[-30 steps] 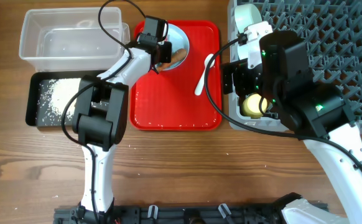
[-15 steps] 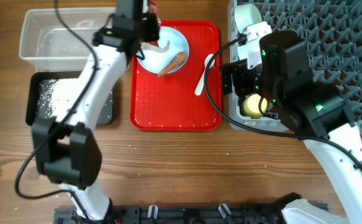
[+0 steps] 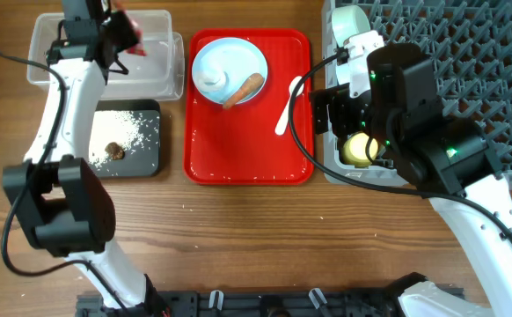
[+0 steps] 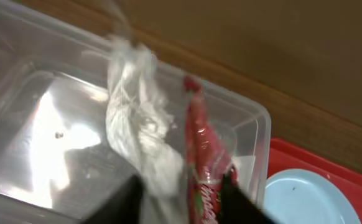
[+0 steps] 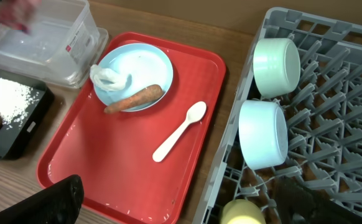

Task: Sort waste into correct bins and load items into the dishwasher rack
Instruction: 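Drop the tissue and wrapper into the clear plastic bin, then grasp the carrot on the plate with left gripper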

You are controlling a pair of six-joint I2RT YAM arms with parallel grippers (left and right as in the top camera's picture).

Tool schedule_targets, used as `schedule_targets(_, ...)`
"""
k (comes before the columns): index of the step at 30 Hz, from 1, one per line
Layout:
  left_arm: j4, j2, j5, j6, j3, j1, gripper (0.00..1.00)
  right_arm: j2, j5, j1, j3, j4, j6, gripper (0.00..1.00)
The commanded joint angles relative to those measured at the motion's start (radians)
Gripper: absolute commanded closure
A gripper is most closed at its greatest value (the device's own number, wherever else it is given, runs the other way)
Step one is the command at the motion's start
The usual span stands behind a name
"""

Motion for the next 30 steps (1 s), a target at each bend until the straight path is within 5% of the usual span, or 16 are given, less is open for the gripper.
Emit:
schedule_targets(1,-0.011,0.040,0.040,-0.012,0.002,-0.016,0.00,-0.013,-0.017,0.003,0.002,0.004,0.017,0.00)
schedule_targets(7,-0.051,0.012,0.060,0.010,0.037,-0.047,0.01,-0.013,-0.017,0.003,0.002,0.004,0.017,0.00)
schedule_targets(12,-0.117,0.043,0.074,0.313,0.037,-0.241,0.06,-0.013,-0.018,0.003,0.002,0.010,0.018,0.00)
schedule_targets(17,-0.104,0.178,0.013,0.321,0.037,-0.354,0.13,-0.013,-0.026,0.003,0.002,-0.001,0.017,0.00)
schedule_targets(26,-0.080,0.319,-0.006,0.302,0.037,-0.363,0.15,-0.013,-0.025,0.003,0.002,-0.008,0.017,0.00)
schedule_targets(27,-0.074,0.319,-0.006,0.303,0.037,-0.363,0.21,-0.013,-0.025,0.003,0.002,-0.008,0.017,0.00)
schedule_targets(29,-0.070,0.319,-0.005,0.302,0.037,-0.363,0.70,-0.013,-0.025,0.003,0.002,-0.008,0.017,0.00)
schedule_targets(30,-0.072,0.319,-0.006,0.302,0.037,-0.363,0.85,-0.013,-0.025,0.003,0.002,-0.009,0.017,0.00)
